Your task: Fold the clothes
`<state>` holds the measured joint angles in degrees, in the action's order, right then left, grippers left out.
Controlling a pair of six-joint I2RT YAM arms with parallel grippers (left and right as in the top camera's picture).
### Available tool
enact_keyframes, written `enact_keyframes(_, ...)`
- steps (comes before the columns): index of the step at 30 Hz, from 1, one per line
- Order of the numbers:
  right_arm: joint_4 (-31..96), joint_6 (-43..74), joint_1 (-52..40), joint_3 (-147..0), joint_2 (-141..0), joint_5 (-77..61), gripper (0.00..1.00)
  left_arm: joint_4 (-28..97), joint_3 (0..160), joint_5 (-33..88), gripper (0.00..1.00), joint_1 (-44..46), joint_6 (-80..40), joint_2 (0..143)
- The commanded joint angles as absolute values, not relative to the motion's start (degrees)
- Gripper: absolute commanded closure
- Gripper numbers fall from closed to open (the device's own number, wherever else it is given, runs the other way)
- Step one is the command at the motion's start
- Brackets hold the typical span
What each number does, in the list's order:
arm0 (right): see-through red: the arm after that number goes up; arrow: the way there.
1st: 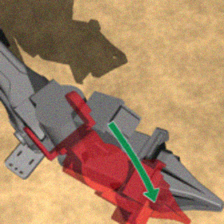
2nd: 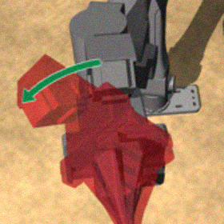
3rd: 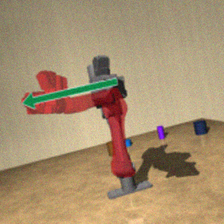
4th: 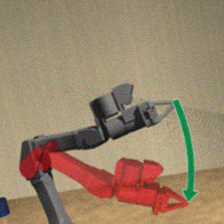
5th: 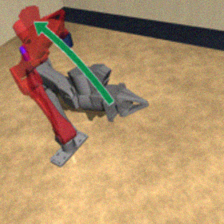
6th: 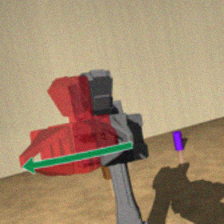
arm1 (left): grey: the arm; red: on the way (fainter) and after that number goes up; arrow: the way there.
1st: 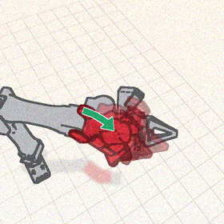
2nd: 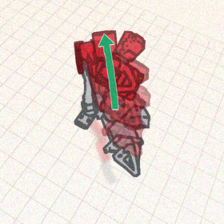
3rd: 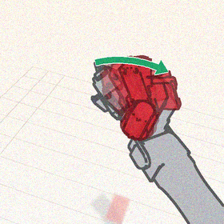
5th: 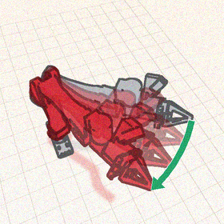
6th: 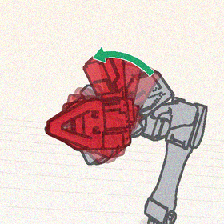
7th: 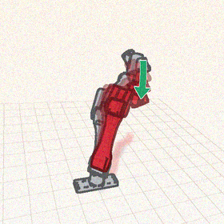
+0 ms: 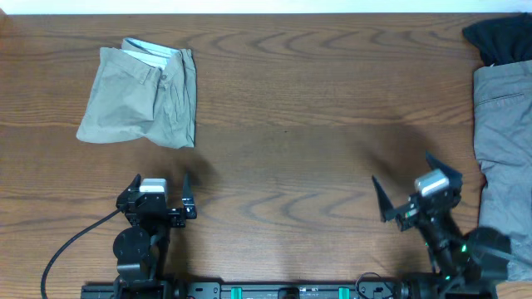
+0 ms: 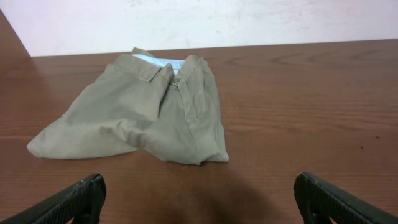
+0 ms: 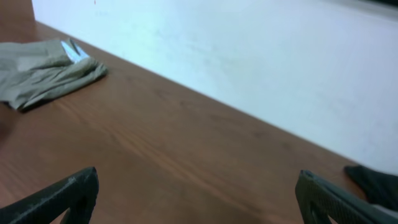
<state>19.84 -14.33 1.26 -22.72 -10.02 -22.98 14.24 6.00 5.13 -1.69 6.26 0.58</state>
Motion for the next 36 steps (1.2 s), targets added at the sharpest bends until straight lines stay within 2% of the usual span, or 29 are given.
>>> enact_keyframes(1, 18.3, -15.2, 0.7, -18.5, -4.1, -23.2, 0.01, 14.4, 4.5, 4.4, 0.02, -1.4, 6.4, 0.2)
enact_keyframes(4, 16.0, -15.3, 0.7, -15.3, -0.2, -23.2, 0.01, 14.4, 4.5, 4.4, 0.02, -1.4, 6.4, 0.2)
enact_keyframes(16, 1.2, -15.3, 0.7, -0.3, -0.3, -25.1, 0.01, 14.4, 4.5, 4.4, 0.02, -1.4, 6.4, 0.2)
enact_keyframes(36, 2.3, -15.1, 0.7, -0.3, -0.3, -25.1, 0.01, 14.4, 4.5, 4.4, 0.02, -1.4, 6.4, 0.2)
